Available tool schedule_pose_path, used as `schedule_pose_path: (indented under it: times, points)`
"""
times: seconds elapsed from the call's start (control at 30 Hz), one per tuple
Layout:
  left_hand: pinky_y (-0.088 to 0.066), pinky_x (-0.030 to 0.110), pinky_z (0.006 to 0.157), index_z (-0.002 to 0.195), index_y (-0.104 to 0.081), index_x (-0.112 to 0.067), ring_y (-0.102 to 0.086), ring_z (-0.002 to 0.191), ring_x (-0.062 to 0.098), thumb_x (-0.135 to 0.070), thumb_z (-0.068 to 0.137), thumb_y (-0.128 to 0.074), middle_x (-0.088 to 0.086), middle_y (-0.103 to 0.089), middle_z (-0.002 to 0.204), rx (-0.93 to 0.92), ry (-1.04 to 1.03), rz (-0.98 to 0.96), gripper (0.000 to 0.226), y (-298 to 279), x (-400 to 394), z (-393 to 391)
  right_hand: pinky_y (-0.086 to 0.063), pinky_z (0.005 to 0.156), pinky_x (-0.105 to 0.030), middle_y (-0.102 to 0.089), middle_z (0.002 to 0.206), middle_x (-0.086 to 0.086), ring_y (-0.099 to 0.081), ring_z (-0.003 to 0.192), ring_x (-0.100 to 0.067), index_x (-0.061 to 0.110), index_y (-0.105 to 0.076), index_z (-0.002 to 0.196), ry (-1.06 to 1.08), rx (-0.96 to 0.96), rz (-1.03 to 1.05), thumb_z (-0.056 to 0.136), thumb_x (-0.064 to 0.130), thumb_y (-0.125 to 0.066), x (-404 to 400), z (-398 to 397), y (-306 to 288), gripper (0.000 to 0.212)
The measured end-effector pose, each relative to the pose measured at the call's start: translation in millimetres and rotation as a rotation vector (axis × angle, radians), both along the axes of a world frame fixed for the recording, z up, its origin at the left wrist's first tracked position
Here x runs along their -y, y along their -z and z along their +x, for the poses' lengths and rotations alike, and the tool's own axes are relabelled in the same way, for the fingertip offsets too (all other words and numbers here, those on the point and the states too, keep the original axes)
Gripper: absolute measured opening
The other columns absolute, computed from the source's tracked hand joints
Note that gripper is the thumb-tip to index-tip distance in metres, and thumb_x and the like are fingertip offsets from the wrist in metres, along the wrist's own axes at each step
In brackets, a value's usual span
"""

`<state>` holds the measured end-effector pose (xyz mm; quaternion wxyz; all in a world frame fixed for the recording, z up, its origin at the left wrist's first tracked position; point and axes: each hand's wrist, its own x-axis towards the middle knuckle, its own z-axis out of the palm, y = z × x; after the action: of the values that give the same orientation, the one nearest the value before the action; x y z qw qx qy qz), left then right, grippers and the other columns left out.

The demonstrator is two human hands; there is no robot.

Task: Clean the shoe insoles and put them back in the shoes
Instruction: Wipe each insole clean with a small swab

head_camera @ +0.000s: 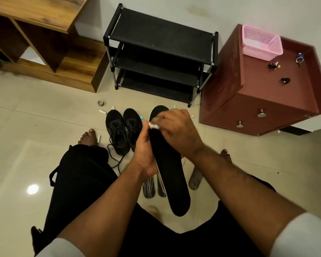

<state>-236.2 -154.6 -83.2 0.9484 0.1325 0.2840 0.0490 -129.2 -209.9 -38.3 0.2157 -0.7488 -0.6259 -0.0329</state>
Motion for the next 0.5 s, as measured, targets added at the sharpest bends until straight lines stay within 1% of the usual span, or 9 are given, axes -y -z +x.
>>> schedule_pose_path:
  times: [0.07,0.13,0.2,0.3,0.4,0.43,0.5]
  points:
    - [-0.036,0.061,0.108,0.127,-0.067,-0.023,-0.051,0.129,0.04,-0.078,0.09,-0.025,0.019,-0.059,0.135,-0.011,0.003,0.004,0.078,1.2,-0.5,-1.0,-0.037,0.075,-0.033,-0.069,0.093,-0.003,-0.06,0.087,-0.022,0.013,-0.071,0.1,-0.013,0.07,-0.013,0.089,0.015,-0.052,-15.6,17.5,-7.4,0.022]
    - [-0.036,0.062,0.107,0.116,-0.073,-0.024,-0.053,0.127,0.041,-0.078,0.09,-0.023,0.018,-0.062,0.131,-0.013,0.011,0.014,0.078,0.4,-2.5,-2.7,-0.033,0.075,-0.029,-0.068,0.093,-0.003,-0.06,0.087,-0.022,0.012,-0.071,0.1,-0.031,0.124,-0.032,0.089,0.014,-0.051,-23.4,29.3,-11.9,0.023]
    - [-0.037,0.061,0.107,0.113,-0.074,-0.023,-0.054,0.125,0.041,-0.077,0.09,-0.024,0.017,-0.064,0.129,-0.017,0.01,0.03,0.078,-1.3,-4.8,-4.0,-0.034,0.075,-0.03,-0.069,0.093,-0.005,-0.06,0.088,-0.023,0.01,-0.07,0.1,-0.039,0.137,-0.033,0.09,0.014,-0.048,-23.6,33.3,-15.0,0.025]
    - [-0.037,0.06,0.109,0.117,-0.072,-0.021,-0.055,0.126,0.038,-0.076,0.089,-0.029,0.018,-0.064,0.128,-0.018,-0.024,0.035,0.076,-2.9,-6.5,-5.5,-0.035,0.075,-0.032,-0.069,0.095,-0.005,-0.061,0.088,-0.023,0.01,-0.07,0.1,-0.033,0.14,-0.048,0.09,0.013,-0.048,-16.5,31.4,-14.0,0.025]
    - [-0.036,0.053,0.111,0.126,-0.066,-0.018,-0.056,0.125,0.035,-0.077,0.089,-0.029,0.018,-0.063,0.13,-0.015,-0.066,0.03,0.078,-3.7,-9.0,-6.3,-0.029,0.077,-0.026,-0.069,0.096,-0.006,-0.062,0.089,-0.022,0.01,-0.07,0.099,-0.035,0.095,-0.074,0.09,0.016,-0.047,-3.7,22.8,-7.6,0.026]
    - [-0.038,0.052,0.11,0.127,-0.066,-0.018,-0.057,0.124,0.035,-0.077,0.089,-0.028,0.018,-0.063,0.13,-0.006,-0.075,0.011,0.08,-4.8,-9.9,-7.1,-0.029,0.078,-0.026,-0.07,0.096,-0.006,-0.062,0.09,-0.022,0.01,-0.07,0.099,-0.04,0.07,-0.082,0.089,0.016,-0.046,1.7,18.6,-5.4,0.027]
    - [-0.04,0.05,0.107,0.125,-0.068,-0.015,-0.059,0.121,0.034,-0.079,0.087,-0.03,0.018,-0.063,0.129,0.012,-0.1,-0.041,0.083,-6.9,-12.4,-8.8,-0.038,0.08,-0.031,-0.07,0.098,-0.006,-0.062,0.093,-0.021,0.01,-0.07,0.101,-0.053,0.017,-0.108,0.087,0.015,-0.047,13.2,7.8,-0.7,0.027]
